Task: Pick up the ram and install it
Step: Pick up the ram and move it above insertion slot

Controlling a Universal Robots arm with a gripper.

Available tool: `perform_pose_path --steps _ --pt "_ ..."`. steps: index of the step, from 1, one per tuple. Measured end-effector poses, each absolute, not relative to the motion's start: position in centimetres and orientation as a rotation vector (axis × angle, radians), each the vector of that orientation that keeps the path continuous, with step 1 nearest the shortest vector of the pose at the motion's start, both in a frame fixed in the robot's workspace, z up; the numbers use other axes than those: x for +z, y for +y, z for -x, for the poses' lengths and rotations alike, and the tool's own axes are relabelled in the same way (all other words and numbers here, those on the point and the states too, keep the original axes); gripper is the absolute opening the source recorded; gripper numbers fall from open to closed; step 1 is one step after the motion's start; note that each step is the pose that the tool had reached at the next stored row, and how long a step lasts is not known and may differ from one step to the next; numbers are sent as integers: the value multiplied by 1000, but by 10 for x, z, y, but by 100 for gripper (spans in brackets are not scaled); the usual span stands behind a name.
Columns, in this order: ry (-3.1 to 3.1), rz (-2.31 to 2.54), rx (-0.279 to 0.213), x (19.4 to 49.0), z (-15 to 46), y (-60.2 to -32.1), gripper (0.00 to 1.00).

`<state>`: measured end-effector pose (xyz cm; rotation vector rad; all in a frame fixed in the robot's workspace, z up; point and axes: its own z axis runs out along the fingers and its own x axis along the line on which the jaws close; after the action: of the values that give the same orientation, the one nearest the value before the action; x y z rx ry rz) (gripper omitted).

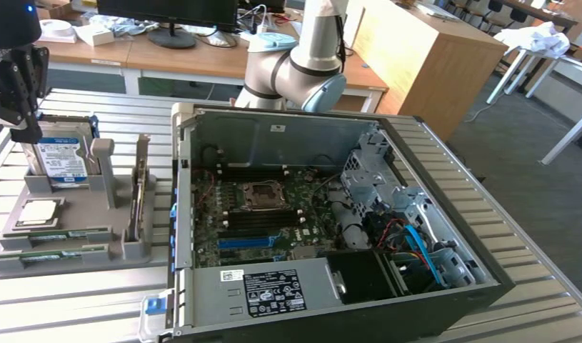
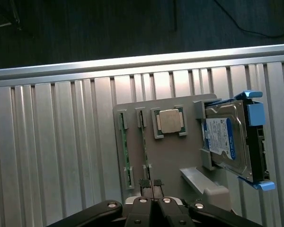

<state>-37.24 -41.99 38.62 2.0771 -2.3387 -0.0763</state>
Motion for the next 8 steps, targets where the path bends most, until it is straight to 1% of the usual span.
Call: perform_pose_path --steps 8 --pt "-2339 -2077 -76 386 372 -420 10"
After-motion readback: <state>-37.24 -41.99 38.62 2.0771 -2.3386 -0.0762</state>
